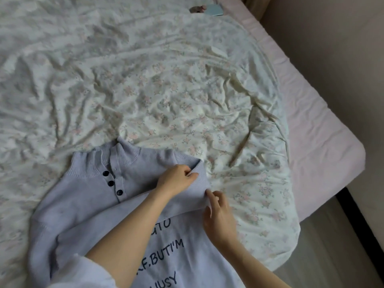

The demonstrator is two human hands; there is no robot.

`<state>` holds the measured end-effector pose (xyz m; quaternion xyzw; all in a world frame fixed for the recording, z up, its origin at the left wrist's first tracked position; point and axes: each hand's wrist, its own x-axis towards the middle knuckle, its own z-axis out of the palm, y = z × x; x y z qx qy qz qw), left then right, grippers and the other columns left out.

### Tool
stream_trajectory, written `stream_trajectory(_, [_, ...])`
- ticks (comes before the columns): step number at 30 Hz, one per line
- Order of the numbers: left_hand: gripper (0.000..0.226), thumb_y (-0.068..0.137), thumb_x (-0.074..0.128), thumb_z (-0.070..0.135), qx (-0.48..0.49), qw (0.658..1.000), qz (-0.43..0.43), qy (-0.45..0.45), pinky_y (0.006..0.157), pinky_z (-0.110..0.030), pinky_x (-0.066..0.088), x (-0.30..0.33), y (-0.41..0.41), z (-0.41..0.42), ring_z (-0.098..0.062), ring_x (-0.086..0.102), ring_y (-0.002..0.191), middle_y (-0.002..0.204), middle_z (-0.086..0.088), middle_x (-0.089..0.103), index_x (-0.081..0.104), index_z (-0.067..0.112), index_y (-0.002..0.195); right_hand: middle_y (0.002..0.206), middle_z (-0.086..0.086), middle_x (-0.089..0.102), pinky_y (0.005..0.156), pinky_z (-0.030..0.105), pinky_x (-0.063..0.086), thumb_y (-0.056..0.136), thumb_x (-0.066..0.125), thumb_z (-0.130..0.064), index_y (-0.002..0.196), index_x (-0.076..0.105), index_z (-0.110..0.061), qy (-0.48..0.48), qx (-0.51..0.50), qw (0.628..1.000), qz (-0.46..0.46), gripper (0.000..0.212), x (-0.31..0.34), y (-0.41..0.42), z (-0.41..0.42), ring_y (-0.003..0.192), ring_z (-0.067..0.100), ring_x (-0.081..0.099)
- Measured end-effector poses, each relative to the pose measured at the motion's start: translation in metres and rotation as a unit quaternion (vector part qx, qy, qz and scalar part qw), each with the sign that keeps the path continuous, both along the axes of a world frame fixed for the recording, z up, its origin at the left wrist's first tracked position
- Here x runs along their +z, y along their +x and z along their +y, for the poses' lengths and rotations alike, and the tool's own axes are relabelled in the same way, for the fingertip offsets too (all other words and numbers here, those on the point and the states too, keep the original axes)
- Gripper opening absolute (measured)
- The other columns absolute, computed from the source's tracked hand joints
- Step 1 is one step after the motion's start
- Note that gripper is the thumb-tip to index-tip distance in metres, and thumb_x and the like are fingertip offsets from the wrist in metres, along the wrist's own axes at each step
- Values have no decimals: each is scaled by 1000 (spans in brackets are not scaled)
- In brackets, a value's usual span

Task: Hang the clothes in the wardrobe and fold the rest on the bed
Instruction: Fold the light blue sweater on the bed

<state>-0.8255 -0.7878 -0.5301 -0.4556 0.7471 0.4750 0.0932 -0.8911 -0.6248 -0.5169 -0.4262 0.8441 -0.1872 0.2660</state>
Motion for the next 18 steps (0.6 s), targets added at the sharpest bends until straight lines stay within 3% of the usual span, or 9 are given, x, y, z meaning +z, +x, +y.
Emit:
stream_trajectory(3, [35,90,50,25,19,999,48,13,54,-32,27,-1,4,2,-13,32,51,52,4,33,31,18,61,116,16,60,50,34,53,67,69,6,119,61,-2,20,49,997,64,53,2,1,4,88,33,63])
stream_trajectory(6, [31,90,46,23,125,990,61,21,53,-32,26,-4,32,-2,-8,32,51,52,8,33,31,19,63,121,12,61,59,34,56,64,75,-1,119,63,-6,30,111,988,107,57,0,2,5,97,30,64])
stream_trajectory(9, [28,93,41,24,150,988,14,16,59,-36,35,-9,62,0,-17,42,62,59,3,40,35,17,66,124,11,61,72,37,57,61,79,-9,118,65,-9,51,160,976,135,59,-4,7,1,105,30,63])
stream_trajectory(12, [29,91,39,52,24,996,-82,-17,80,-38,44,-9,84,7,-22,56,91,91,4,61,51,26,93,130,9,59,81,36,55,57,81,-17,122,63,-8,112,168,967,154,68,-3,13,-4,114,28,60])
stream_trajectory(14, [54,84,38,69,-140,970,-158,-120,95,-39,34,-10,100,9,-20,44,119,121,6,54,49,30,120,137,10,53,90,41,52,60,78,-16,130,56,-9,133,174,963,158,74,-2,18,-6,122,29,54])
stream_trajectory(16, [61,84,39,69,-244,933,-188,-185,102,-40,22,-8,109,9,-17,28,130,136,8,43,47,28,128,142,11,46,97,46,47,59,76,-10,138,46,-13,118,202,956,175,85,-2,19,-9,128,29,48])
stream_trajectory(18, [45,91,39,56,-275,920,-197,-197,102,-38,22,-3,115,8,-18,29,129,134,6,47,53,25,120,150,13,32,103,49,39,62,69,-2,147,25,-23,102,243,948,179,98,-2,17,-12,135,32,38])
